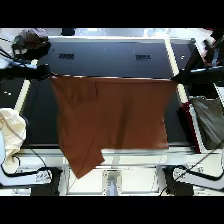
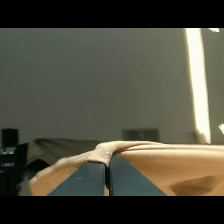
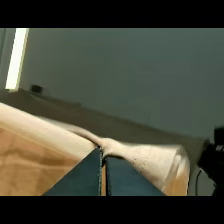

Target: Fold the shirts.

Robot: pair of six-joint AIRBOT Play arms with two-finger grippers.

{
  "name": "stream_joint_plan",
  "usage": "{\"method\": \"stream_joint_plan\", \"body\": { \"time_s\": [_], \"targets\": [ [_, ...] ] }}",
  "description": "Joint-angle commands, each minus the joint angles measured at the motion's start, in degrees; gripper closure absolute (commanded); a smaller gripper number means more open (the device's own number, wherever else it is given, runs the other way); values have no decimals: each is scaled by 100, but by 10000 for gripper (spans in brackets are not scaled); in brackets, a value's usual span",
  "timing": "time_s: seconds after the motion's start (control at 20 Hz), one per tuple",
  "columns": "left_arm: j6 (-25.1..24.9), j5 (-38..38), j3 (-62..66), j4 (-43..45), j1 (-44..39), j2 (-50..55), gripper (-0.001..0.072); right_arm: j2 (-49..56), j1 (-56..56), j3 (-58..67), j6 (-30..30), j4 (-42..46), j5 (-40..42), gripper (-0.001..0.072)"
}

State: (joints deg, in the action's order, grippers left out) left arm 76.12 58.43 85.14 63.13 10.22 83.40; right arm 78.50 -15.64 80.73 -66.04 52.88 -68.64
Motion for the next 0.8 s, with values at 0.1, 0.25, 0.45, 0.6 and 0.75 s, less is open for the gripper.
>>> {"method": "stream_joint_plan", "body": {
  "time_s": [0.1,0.25,0.45,0.6,0.75],
  "targets": [
    [258,-1534,15,435,-203,678,695,1189,435,295,-256,96,1827,694],
    [-63,-1038,11,437,-203,678,696,1244,435,560,-256,103,1790,694],
    [-304,-216,-306,1086,-407,400,698,1167,525,564,-264,682,957,696],
    [-238,-367,-1220,1392,-584,-278,698,931,734,413,-702,1764,649,696],
    [190,-590,-2052,1655,-581,-608,698,584,769,-245,-702,1921,535,696]
  ]
}}
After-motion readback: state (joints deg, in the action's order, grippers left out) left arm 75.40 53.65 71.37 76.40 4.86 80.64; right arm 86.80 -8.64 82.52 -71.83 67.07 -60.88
